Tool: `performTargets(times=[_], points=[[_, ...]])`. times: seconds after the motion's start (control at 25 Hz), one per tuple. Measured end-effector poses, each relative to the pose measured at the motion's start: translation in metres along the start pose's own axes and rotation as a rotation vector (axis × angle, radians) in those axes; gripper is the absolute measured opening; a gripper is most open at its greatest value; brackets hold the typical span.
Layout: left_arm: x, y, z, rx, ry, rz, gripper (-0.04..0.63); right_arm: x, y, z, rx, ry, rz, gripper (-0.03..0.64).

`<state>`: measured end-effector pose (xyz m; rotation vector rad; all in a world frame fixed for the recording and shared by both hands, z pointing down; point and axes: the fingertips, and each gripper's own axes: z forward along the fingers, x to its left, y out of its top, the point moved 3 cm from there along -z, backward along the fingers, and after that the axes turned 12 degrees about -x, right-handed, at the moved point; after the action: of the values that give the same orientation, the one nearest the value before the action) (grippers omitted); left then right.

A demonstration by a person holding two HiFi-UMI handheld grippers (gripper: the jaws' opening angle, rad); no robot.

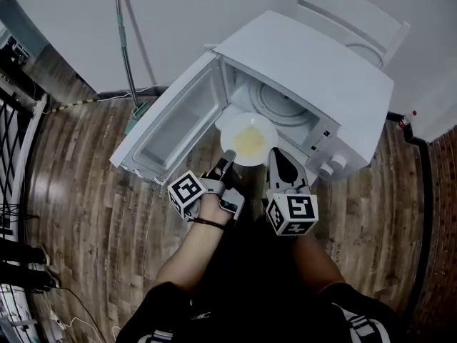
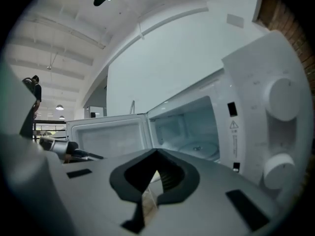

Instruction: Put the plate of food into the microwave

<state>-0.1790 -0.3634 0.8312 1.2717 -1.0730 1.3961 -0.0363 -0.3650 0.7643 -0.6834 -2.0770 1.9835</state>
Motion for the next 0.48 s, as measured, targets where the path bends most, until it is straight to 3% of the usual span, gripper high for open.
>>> performTargets(times=[0.48], points=[[-0.027,-0.006,0.067,0.030,-0.019,0.086,0.015,-0.030,0.010,-0.029,-0.021,-0.044,0.035,0.011]])
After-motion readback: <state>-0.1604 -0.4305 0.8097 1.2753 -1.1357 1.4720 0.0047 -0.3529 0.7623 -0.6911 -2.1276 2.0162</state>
